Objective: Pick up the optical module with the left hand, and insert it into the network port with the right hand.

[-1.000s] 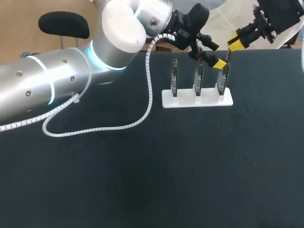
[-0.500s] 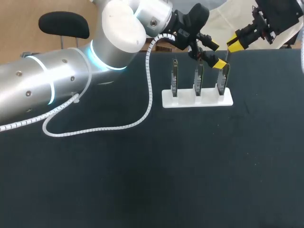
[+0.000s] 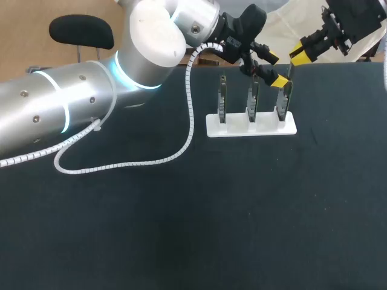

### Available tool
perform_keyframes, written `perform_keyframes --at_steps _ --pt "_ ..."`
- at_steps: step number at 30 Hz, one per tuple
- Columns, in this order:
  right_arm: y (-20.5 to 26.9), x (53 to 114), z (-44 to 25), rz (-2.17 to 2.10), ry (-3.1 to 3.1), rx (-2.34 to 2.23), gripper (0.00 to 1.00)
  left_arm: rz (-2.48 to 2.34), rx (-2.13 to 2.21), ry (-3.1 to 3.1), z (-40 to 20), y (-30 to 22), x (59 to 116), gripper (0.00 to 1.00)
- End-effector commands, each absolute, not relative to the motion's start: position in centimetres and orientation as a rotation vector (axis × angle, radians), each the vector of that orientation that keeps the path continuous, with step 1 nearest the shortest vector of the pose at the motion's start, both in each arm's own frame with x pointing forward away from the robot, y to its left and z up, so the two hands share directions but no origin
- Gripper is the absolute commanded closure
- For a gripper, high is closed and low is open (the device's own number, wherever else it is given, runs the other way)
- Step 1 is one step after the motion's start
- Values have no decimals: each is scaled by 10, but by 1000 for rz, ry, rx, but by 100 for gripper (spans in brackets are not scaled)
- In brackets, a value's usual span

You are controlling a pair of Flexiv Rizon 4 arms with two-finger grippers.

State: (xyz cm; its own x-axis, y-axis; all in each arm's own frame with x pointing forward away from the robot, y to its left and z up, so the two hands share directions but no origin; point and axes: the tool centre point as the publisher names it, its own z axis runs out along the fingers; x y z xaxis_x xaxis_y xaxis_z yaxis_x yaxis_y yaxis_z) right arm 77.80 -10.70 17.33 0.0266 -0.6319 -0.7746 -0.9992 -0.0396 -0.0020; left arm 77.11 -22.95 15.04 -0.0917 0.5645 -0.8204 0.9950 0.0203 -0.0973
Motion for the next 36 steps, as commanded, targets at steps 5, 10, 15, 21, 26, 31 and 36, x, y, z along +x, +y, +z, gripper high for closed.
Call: perform_keyframes --at_steps 5,10,15,21,26,31,36 --pt "-105 780 169 831 1663 -1732 100 -945 1601 1720 151 -230 773 0" --pt "-105 782 173 826 1655 -1735 100 -945 1601 1720 151 -230 773 0" --pt "-107 781 172 823 1658 -1740 100 -945 1601 1720 151 -230 773 0" --pt "-106 779 170 830 1671 -1723 100 -945 1601 1720 151 -230 773 0" --pt "-105 779 171 833 1667 -1722 100 -945 1601 1720 151 -230 773 0" --pt "-105 779 176 823 1654 -1728 100 -945 1601 1720 151 -230 773 0" --pt "-106 779 176 815 1657 -1727 100 -945 1601 1720 151 -230 773 0"
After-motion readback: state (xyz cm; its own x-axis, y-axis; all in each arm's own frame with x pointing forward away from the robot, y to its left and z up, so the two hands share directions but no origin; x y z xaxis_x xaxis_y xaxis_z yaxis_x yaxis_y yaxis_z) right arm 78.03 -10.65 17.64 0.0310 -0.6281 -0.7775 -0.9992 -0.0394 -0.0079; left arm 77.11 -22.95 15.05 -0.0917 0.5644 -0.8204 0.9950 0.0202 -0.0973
